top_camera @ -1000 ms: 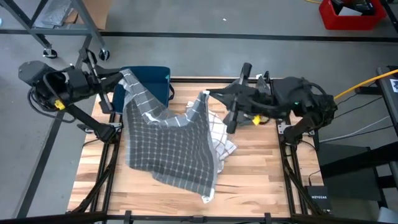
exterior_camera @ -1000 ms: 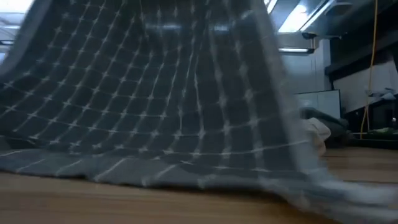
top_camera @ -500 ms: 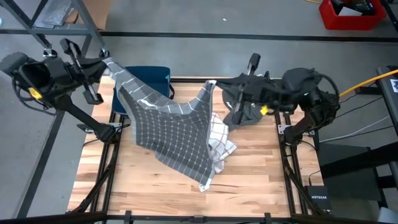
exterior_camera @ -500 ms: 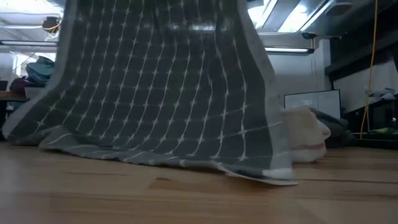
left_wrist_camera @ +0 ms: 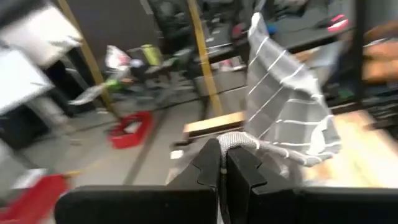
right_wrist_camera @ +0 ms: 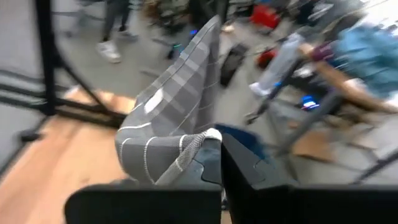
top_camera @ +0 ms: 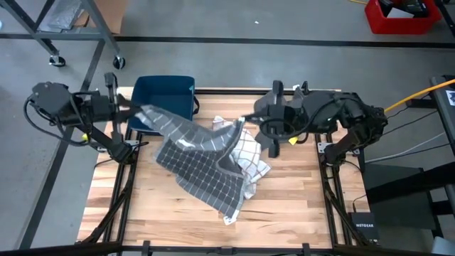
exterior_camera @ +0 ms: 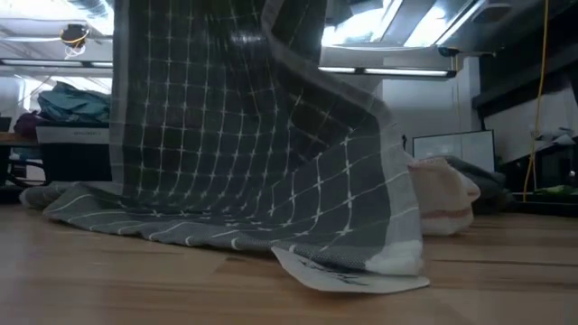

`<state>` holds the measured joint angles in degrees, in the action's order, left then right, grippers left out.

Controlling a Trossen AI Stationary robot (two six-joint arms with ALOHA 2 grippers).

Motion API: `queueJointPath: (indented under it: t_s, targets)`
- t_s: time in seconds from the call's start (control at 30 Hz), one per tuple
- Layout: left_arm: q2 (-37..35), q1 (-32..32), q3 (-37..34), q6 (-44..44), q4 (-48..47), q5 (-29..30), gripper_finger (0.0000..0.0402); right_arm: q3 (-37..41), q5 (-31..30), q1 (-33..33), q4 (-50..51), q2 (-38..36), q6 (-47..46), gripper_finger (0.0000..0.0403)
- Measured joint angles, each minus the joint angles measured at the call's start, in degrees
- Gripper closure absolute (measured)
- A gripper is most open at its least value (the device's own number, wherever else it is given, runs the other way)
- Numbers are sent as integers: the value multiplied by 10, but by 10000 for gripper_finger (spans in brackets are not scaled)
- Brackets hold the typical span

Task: Fold towel
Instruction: Fold the gray patterned towel

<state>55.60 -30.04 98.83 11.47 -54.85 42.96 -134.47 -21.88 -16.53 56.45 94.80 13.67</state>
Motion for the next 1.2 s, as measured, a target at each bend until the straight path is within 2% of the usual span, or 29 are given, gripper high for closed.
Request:
queueJointPath:
  t_s: [0.2,0.3,0.37,0.47,0.63,0.77,0.9,1.03,1.2]
  targets:
    - [-14,0,7,-67,-18,-92,401,-4,80,0,50,-1,-52,400]
    - [-28,0,10,-116,-42,-109,401,-4,125,0,37,-8,-59,400]
    - [-38,0,11,-142,-60,-111,401,-4,134,0,18,-19,-58,400]
    - [-53,0,12,-169,-74,-112,401,-5,107,0,3,-42,-41,400]
    - [-62,0,12,-166,-80,-111,401,-5,-6,1,6,-79,-14,400]
    - [-62,0,9,-156,-81,-111,401,-5,-18,1,4,-93,-16,400]
    - [-54,0,-2,-160,-111,-111,401,-5,41,1,24,-83,-57,400]
    - [-38,0,-18,-189,-152,-121,401,-5,95,0,97,-52,-119,400]
    - [-14,0,-20,-217,-189,-182,401,-4,154,0,145,-5,-192,400]
